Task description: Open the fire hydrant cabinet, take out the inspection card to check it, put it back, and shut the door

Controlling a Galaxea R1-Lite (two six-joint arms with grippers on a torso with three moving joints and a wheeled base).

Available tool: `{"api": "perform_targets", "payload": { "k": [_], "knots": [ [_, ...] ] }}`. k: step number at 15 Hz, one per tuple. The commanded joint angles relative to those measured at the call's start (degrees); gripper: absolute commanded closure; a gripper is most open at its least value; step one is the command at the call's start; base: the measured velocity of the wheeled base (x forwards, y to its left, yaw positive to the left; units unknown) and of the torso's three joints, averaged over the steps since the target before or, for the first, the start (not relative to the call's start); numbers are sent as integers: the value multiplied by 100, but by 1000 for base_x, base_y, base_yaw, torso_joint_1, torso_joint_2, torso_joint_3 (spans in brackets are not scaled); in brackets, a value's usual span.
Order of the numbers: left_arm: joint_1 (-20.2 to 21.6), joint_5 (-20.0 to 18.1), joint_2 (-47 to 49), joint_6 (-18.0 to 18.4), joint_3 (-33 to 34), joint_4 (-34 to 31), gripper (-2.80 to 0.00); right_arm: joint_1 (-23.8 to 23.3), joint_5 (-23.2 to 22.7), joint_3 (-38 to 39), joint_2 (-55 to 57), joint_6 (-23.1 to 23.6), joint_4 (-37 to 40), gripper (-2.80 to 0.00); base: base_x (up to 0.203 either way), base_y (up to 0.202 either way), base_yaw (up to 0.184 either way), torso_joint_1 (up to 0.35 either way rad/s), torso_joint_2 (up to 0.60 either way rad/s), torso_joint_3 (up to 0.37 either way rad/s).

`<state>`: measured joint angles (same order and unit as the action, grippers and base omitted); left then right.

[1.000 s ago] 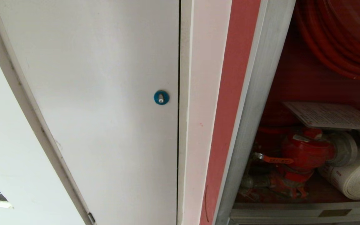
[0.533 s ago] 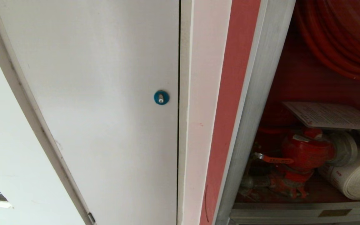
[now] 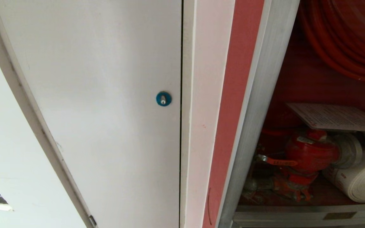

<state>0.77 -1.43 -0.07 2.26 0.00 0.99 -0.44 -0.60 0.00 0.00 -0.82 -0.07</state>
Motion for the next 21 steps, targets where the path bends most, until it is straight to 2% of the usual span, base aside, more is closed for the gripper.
{"api": "perform_targets", "payload": {
  "k": [1,10,21],
  "knots": [
    [2,-3,7,1,44,-2,0,0,-2,0,-18,3,-1,0,0,0,0,0,0,0],
    [2,0,-1,-6,36,0,0,0,-2,0,-18,3,-1,0,-9,0,0,1,0,-1],
    [2,-5,7,-6,35,5,0,0,-2,0,-18,3,-1,0,-192,0,1,0,2,1]
  ]
}}
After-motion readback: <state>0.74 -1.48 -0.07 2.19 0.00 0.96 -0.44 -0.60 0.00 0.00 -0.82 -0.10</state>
